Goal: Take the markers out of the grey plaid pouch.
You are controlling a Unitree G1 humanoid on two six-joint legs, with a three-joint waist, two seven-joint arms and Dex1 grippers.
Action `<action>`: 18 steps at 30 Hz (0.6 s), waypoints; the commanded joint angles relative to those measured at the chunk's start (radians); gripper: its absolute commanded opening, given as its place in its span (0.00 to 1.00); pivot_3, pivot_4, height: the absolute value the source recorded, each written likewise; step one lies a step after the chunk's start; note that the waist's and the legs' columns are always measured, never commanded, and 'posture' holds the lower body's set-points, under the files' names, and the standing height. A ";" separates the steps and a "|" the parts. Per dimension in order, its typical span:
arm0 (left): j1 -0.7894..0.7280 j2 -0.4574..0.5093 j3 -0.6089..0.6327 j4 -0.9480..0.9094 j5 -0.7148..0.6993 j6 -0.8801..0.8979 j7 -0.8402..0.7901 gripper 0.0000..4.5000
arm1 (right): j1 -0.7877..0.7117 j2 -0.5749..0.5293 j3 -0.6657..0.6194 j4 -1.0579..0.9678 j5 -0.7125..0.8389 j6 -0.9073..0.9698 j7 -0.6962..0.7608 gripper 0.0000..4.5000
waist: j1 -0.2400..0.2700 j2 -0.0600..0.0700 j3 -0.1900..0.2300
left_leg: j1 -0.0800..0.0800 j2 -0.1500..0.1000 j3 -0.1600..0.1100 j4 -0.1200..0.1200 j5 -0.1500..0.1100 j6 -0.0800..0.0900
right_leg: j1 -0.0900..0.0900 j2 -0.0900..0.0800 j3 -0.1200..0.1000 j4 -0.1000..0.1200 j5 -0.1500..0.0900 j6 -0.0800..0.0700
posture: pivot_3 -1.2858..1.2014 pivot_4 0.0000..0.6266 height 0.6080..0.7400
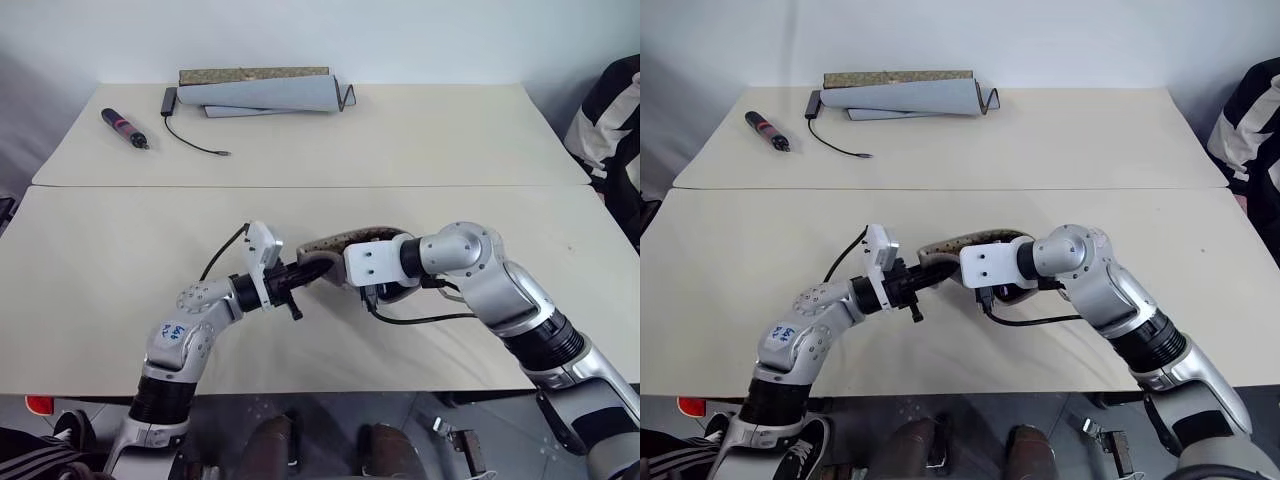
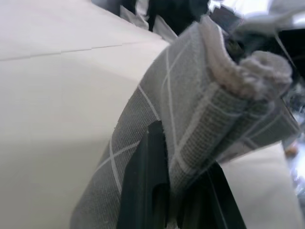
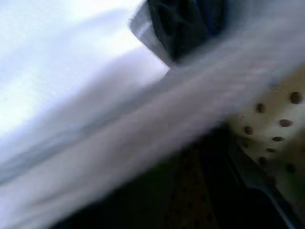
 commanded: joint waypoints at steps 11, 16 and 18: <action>0.011 -0.001 -0.017 -0.022 0.021 -0.066 -0.012 0.00 | 0.008 -0.018 -0.023 0.007 -0.012 0.036 0.006 0.24 | 0.002 0.000 0.000 | 0.000 0.000 0.000 0.001 0.000 0.000 | 0.000 0.000 0.000 -0.001 0.000 0.000 | 0.52 0.24 1.00; 0.001 -0.012 -0.001 -0.014 0.009 -0.057 0.008 0.00 | -0.004 -0.027 -0.041 -0.008 0.003 0.015 0.008 0.24 | 0.002 0.000 0.000 | 0.000 0.000 0.000 0.001 0.000 0.000 | 0.000 0.000 0.000 -0.001 0.000 0.000 | 0.52 0.24 1.00; -0.005 -0.014 0.001 -0.010 0.010 -0.056 0.013 0.00 | -0.009 -0.028 -0.049 -0.009 0.008 -0.012 0.003 0.24 | 0.002 0.000 0.000 | 0.000 0.000 0.000 0.001 0.000 0.000 | 0.000 0.000 0.000 -0.001 0.000 0.000 | 0.52 0.24 1.00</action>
